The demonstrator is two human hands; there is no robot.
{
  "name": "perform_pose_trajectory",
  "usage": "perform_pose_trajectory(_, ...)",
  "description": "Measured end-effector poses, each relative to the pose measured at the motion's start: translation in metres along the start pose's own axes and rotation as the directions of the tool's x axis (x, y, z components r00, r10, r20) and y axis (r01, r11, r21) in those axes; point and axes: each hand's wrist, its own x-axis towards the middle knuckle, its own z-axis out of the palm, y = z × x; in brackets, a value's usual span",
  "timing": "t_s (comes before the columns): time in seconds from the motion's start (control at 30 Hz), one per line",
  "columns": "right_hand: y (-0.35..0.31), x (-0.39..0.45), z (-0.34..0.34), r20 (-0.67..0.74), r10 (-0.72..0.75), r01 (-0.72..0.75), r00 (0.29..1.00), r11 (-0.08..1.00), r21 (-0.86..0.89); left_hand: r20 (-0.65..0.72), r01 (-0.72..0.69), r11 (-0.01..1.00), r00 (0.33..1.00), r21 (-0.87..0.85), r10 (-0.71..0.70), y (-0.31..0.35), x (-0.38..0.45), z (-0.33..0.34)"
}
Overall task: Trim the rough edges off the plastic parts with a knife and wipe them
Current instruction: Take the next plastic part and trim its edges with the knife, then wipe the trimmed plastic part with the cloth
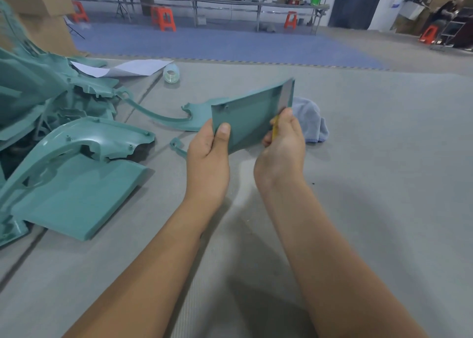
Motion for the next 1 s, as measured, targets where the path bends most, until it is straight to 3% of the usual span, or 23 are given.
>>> perform_pose_trajectory(0.17, -0.017, 0.027, -0.028, -0.190, -0.049, 0.043, 0.981, 0.998, -0.036, 0.065, -0.037, 0.999, 0.997, -0.011, 0.037, -0.001, -0.001, -0.008)
perform_pose_trajectory(0.23, -0.017, 0.037, -0.044, -0.206, -0.117, 0.078, 0.972, 0.979, -0.190, 0.100, -0.064, 0.998, 0.993, 0.021, 0.061, 0.000, -0.002, -0.007)
perform_pose_trajectory(0.3, -0.015, 0.044, -0.061, -0.163, -0.143, 0.050, 0.976, 0.880, -0.473, 0.151, -0.105, 0.992, 0.984, 0.074, 0.093, -0.001, -0.005, -0.008)
perform_pose_trajectory(0.37, -0.016, 0.049, -0.077, -0.111, -0.144, 0.016, 0.983, 0.679, -0.734, 0.209, -0.141, 0.982, 0.971, 0.125, 0.113, -0.004, -0.006, -0.011)
perform_pose_trajectory(0.43, -0.021, 0.056, -0.092, -0.077, -0.139, -0.026, 0.987, 0.338, -0.941, 0.236, -0.163, 0.977, 0.963, 0.140, 0.127, -0.006, -0.005, -0.016)
perform_pose_trajectory(0.5, -0.028, 0.062, -0.100, -0.042, -0.104, -0.050, 0.994, -0.075, -0.996, 0.259, -0.206, 0.963, 0.953, 0.171, 0.157, -0.008, -0.002, -0.022)
perform_pose_trajectory(0.57, -0.032, 0.065, -0.102, -0.041, -0.095, -0.064, 0.995, -0.253, -0.965, 0.344, -0.302, 0.912, 0.918, 0.278, 0.199, -0.008, -0.001, -0.027)
perform_pose_trajectory(0.63, -0.034, 0.068, -0.100, -0.049, -0.188, -0.099, 0.981, -0.268, -0.958, 0.494, -0.350, 0.836, 0.863, 0.423, 0.111, -0.008, 0.002, -0.031)
perform_pose_trajectory(0.7, -0.035, 0.074, -0.097, -0.042, -0.311, -0.110, 0.950, -0.204, -0.973, 0.639, -0.395, 0.745, 0.767, 0.537, -0.054, -0.007, 0.004, -0.035)
perform_pose_trajectory(0.8, -0.037, 0.092, -0.089, -0.064, -0.266, -0.073, 0.962, -0.026, -0.997, 0.724, -0.298, 0.821, 0.663, 0.487, -0.189, -0.003, 0.009, -0.040)
perform_pose_trajectory(0.9, -0.031, 0.106, -0.085, -0.029, -0.138, -0.004, 0.990, 0.173, -0.985, 0.622, -0.211, 0.863, 0.770, 0.459, -0.143, -0.002, 0.014, -0.046)
perform_pose_trajectory(0.93, -0.029, 0.109, -0.084, -0.017, -0.109, 0.007, 0.994, 0.220, -0.975, 0.567, -0.237, 0.803, 0.810, 0.546, -0.146, -0.003, 0.016, -0.048)
perform_pose_trajectory(1.0, -0.023, 0.117, -0.083, -0.029, -0.062, -0.016, 0.998, 0.206, -0.979, 0.511, -0.346, 0.528, 0.835, 0.776, -0.204, -0.003, 0.019, -0.054)
